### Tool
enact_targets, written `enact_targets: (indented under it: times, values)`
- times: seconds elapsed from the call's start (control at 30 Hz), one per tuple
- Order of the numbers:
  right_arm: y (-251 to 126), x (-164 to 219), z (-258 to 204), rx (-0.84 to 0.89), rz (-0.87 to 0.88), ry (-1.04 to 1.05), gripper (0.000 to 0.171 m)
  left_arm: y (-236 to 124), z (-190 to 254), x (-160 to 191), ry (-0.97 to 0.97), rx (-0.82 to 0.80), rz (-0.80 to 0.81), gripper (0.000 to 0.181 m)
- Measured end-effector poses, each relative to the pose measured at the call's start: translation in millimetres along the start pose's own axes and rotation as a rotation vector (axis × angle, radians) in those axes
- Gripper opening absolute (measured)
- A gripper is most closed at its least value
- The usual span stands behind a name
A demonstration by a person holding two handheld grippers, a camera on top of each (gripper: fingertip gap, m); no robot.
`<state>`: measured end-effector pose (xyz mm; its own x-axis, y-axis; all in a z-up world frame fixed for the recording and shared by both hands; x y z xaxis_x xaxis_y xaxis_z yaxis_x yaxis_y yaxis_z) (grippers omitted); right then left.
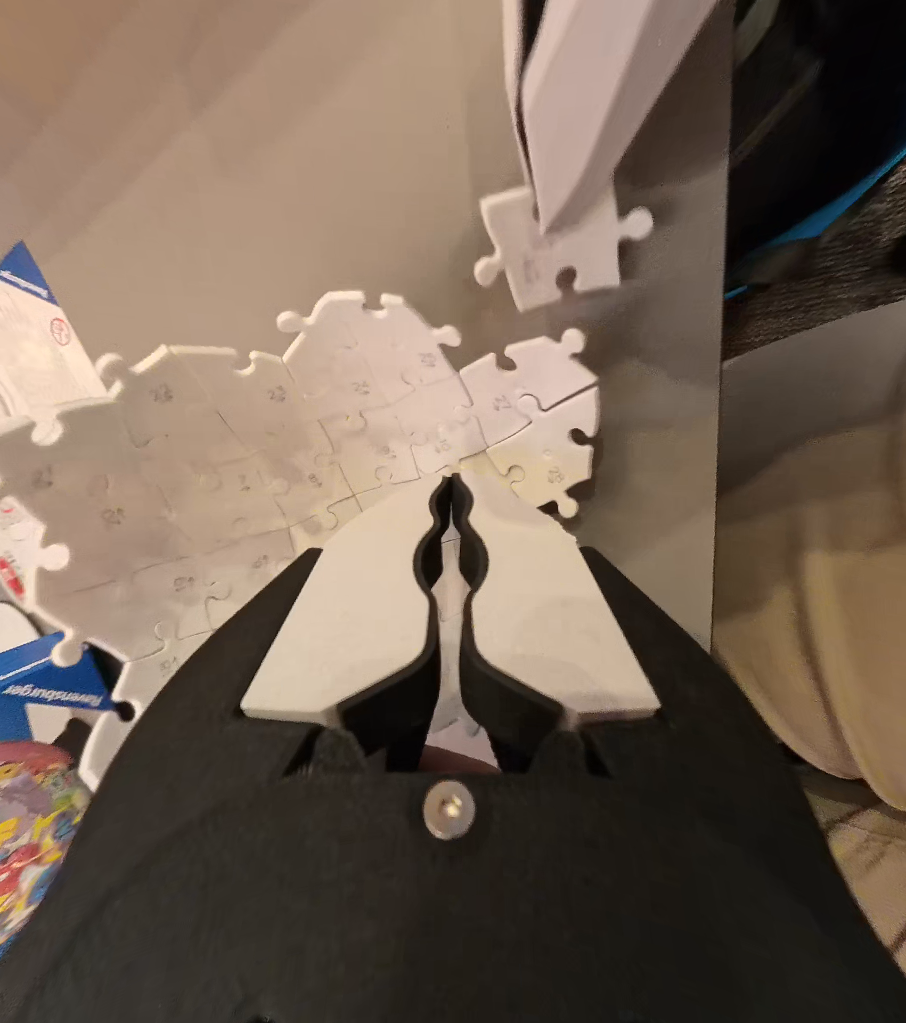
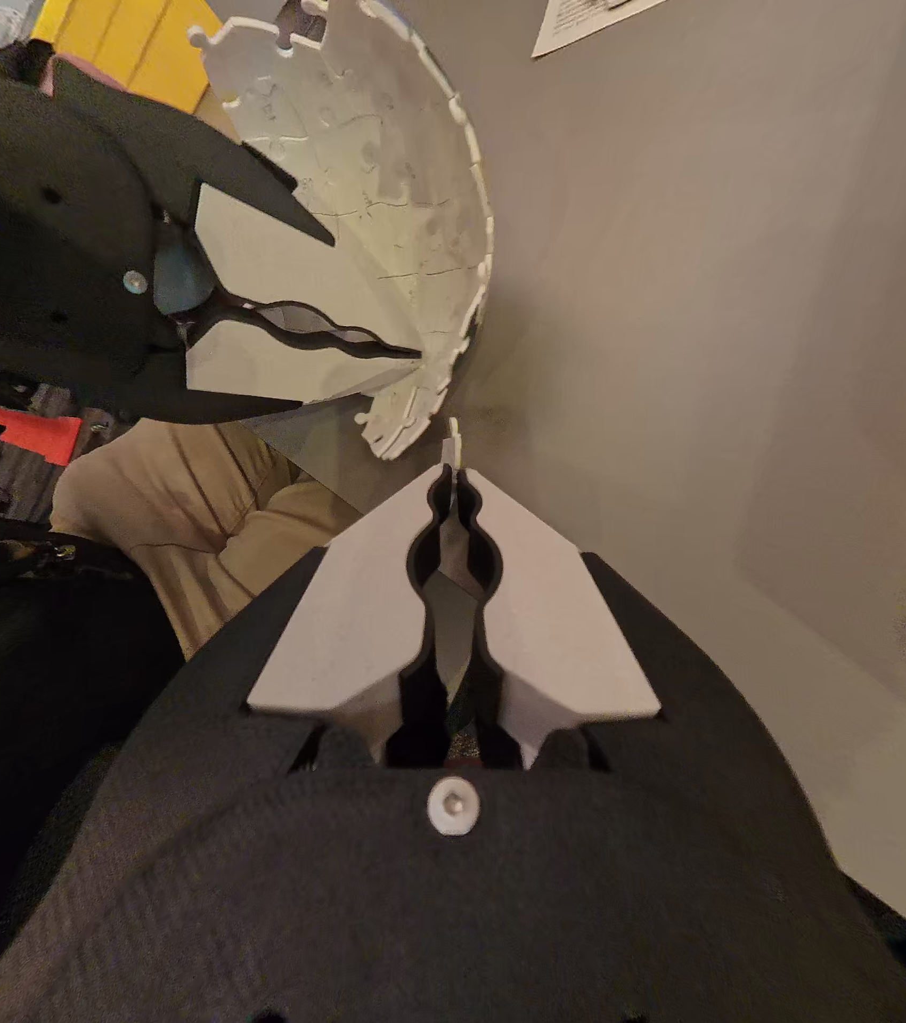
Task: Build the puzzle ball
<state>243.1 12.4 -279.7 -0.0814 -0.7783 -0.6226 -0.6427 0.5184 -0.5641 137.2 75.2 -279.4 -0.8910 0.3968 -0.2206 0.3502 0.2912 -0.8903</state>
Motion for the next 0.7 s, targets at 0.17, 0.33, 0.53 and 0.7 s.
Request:
enact_targets:
  times: [0.17,0.33,0.53,0.7]
  values:
    - [-11.2,-9.9,0.1,-0.008,0.022,-0.023,0.000,0.3,5.0,-3.1,0.074,-0.103,-0.035,0.000]
    - [-13.8,-16.5,-3.3,-0.046,0.015,-0.037,0.000,1.2,7.9,-5.8,0.129,-0.171,-0.061,0.000]
    - [-0.4,-20.7,-1.9,-0.066,-0.020,-0.020,0.000,2.4,9.4,-8.5,0.191,-0.209,-0.075,0.000]
    - [6.7,-20.8,4.1,-0.045,-0.079,-0.014,0.000,3.0,10.1,-9.9,0.230,-0.234,-0.095,0.000]
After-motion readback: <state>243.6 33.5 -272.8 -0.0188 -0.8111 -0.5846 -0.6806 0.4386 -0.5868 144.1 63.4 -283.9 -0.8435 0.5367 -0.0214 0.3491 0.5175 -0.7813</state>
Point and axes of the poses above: each gripper's, where its closed fingertips meet, y out along the fingers, x out of its underside, z = x × y across the jaws, the point moved 6 cm from there along -y, back along the fingers, and after that the axes turned 2 degrees about -x, right-handed, at the moved point
